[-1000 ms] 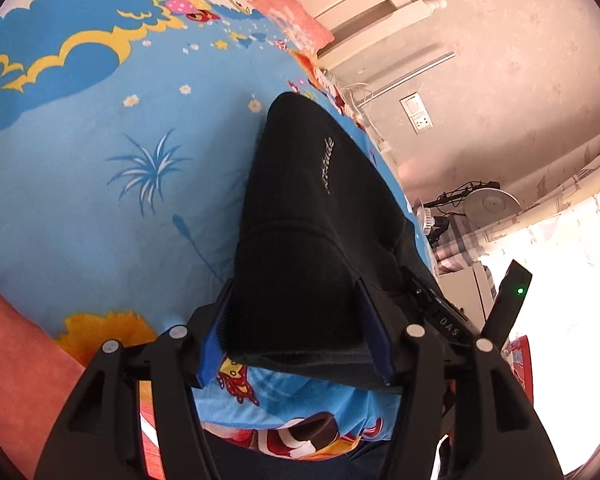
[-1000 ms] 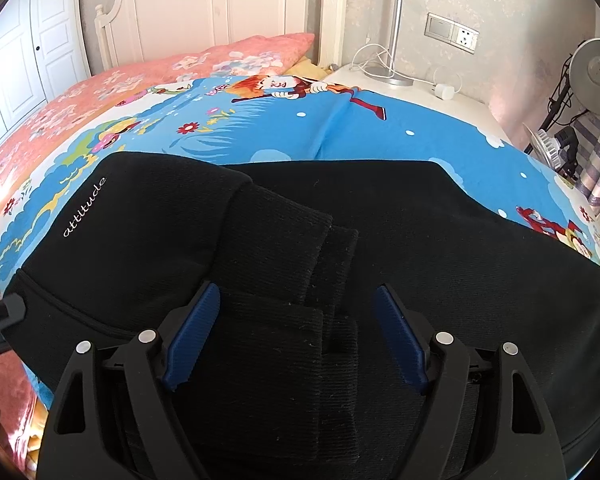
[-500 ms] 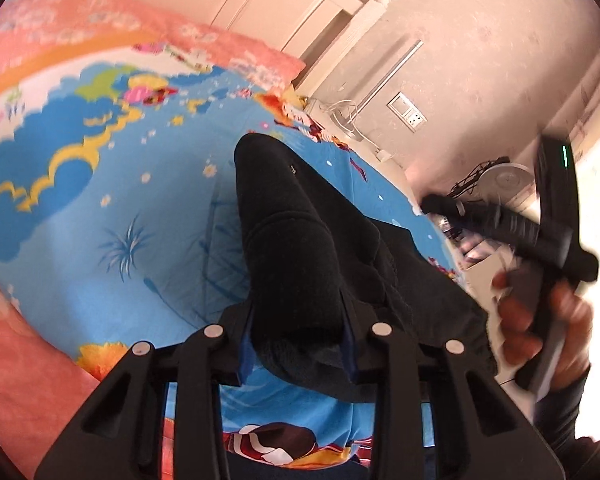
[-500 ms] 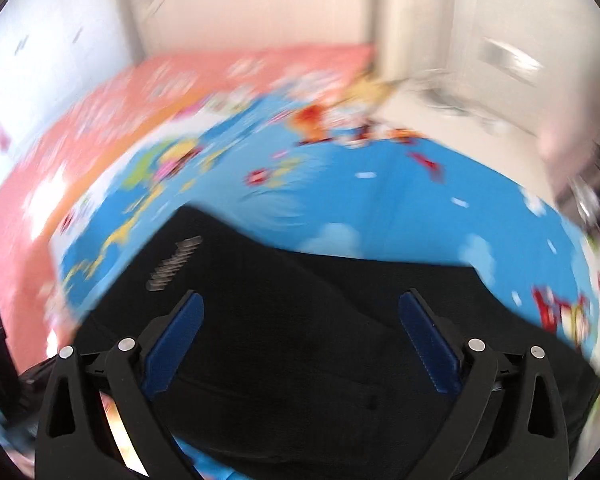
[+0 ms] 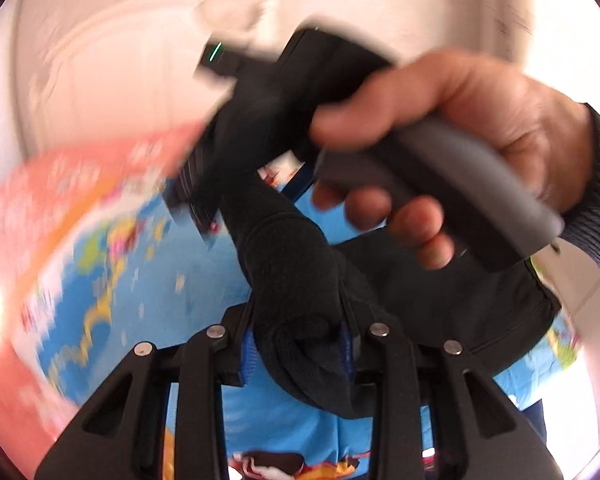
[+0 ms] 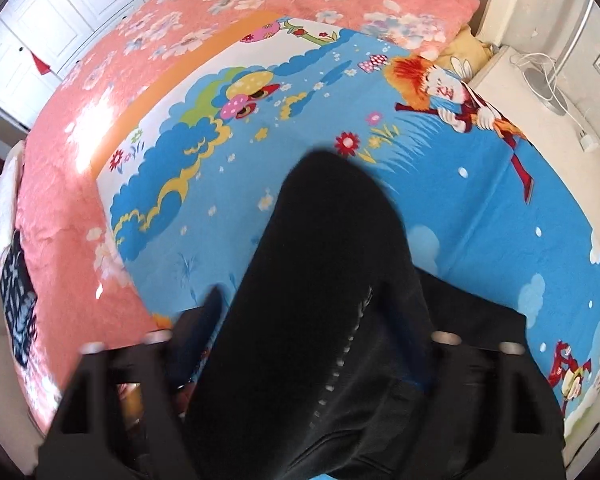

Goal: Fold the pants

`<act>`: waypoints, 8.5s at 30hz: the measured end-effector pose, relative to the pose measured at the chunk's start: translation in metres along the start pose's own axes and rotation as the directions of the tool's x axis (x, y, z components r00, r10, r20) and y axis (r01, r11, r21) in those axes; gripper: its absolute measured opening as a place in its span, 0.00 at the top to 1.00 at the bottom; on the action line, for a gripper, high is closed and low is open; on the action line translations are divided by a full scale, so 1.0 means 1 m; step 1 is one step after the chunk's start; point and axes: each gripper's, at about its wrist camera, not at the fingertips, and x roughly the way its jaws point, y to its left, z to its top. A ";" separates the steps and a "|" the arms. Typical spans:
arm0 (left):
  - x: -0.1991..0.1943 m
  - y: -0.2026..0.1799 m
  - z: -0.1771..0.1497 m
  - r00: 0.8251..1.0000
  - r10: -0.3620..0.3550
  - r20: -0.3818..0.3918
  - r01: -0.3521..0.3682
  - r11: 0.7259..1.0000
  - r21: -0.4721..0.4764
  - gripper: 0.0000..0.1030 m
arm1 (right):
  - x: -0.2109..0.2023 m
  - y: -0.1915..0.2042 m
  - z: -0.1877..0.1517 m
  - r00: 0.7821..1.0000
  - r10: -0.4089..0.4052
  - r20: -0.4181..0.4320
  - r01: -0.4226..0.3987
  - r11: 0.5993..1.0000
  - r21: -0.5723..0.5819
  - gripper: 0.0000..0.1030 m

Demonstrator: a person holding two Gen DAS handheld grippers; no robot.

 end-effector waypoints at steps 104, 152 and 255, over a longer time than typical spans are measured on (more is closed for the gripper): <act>0.317 -0.386 0.092 0.785 -0.404 -0.470 0.540 0.818 0.198 0.90 | -0.048 -0.270 -0.450 0.690 -0.681 0.246 0.325 0.595 0.735 0.55; 0.215 -0.353 0.086 0.876 -0.434 -0.208 0.476 0.846 0.239 0.80 | -0.046 -0.262 -0.447 0.648 -0.733 0.209 0.368 0.541 0.756 0.54; 0.099 -0.238 0.004 0.931 -0.338 -0.135 0.355 0.925 0.137 0.02 | -0.075 -0.181 -0.460 0.644 -0.756 0.116 0.356 0.430 0.830 0.14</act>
